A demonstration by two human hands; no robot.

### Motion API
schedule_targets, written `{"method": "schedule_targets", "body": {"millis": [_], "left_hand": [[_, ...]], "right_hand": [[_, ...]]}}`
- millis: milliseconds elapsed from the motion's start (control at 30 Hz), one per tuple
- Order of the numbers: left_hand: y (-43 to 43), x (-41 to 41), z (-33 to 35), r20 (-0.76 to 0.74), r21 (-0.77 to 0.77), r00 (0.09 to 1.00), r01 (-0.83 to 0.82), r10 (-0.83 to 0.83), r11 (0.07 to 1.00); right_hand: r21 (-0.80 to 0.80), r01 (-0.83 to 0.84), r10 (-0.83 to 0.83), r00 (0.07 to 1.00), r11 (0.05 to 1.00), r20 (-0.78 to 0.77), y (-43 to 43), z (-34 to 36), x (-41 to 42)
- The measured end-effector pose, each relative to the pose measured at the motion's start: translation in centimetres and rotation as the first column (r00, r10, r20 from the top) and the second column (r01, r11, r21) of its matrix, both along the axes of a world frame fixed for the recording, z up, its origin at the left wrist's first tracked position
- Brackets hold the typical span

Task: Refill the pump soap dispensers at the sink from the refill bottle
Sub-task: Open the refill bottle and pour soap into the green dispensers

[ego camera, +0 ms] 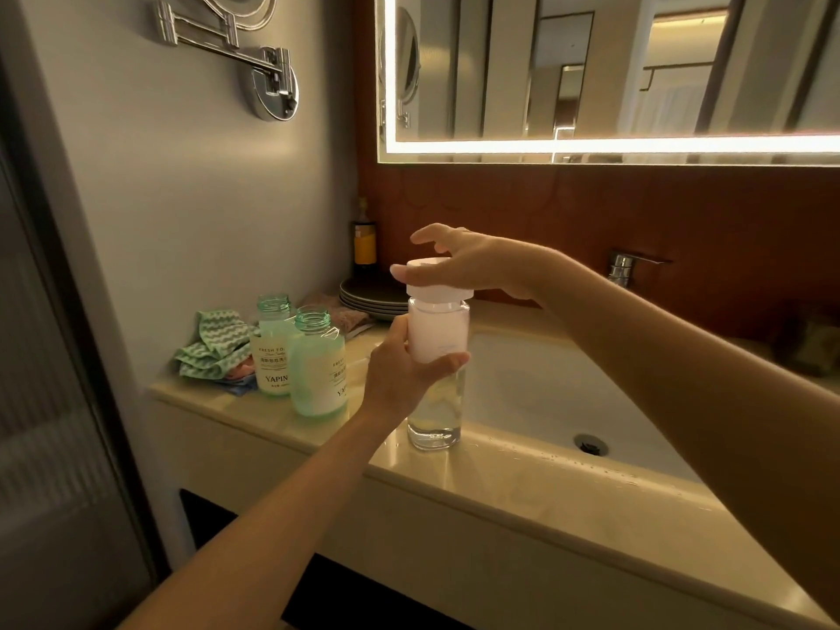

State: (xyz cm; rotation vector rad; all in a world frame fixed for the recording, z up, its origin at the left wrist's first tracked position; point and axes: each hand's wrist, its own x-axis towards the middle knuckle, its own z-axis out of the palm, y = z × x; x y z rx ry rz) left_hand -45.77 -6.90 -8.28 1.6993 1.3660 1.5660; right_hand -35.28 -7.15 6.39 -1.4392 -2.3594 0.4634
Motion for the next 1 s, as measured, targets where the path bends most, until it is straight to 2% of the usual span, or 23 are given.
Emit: {"method": "schedule_targets", "body": {"millis": [67, 133, 267, 367, 500, 600, 667, 800, 867, 933, 1000], "left_hand": [[0.0, 0.0, 0.0, 0.003, 0.009, 1.0, 0.0, 0.0, 1.0], [0.0, 0.1, 0.0, 0.008, 0.015, 1.0, -0.004, 0.004, 1.0], [0.2, 0.1, -0.2, 0.013, 0.018, 1.0, -0.013, 0.013, 1.0], [0.4, 0.1, -0.3, 0.012, 0.026, 1.0, -0.02, 0.02, 0.999], [0.2, 0.1, -0.2, 0.01, 0.028, 1.0, -0.009, 0.008, 1.0], [0.2, 0.1, -0.2, 0.012, 0.035, 1.0, -0.004, 0.003, 0.999], [0.2, 0.0, -0.3, 0.015, 0.034, 1.0, -0.008, 0.008, 0.999], [0.4, 0.1, -0.4, 0.032, 0.033, 0.999, -0.009, 0.008, 0.999], [0.4, 0.0, -0.4, 0.031, 0.039, 0.999, -0.009, 0.008, 0.999], [0.3, 0.0, -0.4, 0.032, 0.04, 0.999, -0.006, 0.004, 0.999], [0.3, 0.0, -0.3, 0.029, 0.035, 1.0, 0.003, -0.004, 0.999]], "right_hand": [[0.139, 0.081, -0.099, 0.987, 0.987, 0.127, -0.1, -0.2, -0.4], [0.186, 0.069, -0.104, 0.977, 0.98, 0.186, -0.2, -0.3, -0.5], [-0.008, -0.013, 0.013, 1.0, 1.0, 0.003, -0.1, 0.0, 0.0], [-0.051, -0.016, 0.017, 1.0, 0.999, 0.021, -0.1, 0.3, 0.2], [0.168, 0.131, -0.162, 0.968, 0.977, 0.191, 0.1, 0.3, -0.5], [0.266, 0.096, -0.184, 0.927, 0.959, 0.327, 0.6, -0.1, -1.2], [0.202, 0.073, -0.126, 0.957, 0.977, 0.261, 0.4, 0.2, -1.1], [-0.073, -0.036, 0.034, 0.999, 0.997, -0.038, -0.5, 1.4, -0.2], [-0.102, -0.053, 0.041, 0.992, 0.993, -0.118, -0.5, 1.2, -0.2], [0.008, 0.029, -0.029, 0.999, 1.0, -0.042, -0.3, 0.8, -0.6], [0.191, 0.096, -0.124, 0.982, 0.977, 0.14, -0.4, 0.4, -0.9]]}}
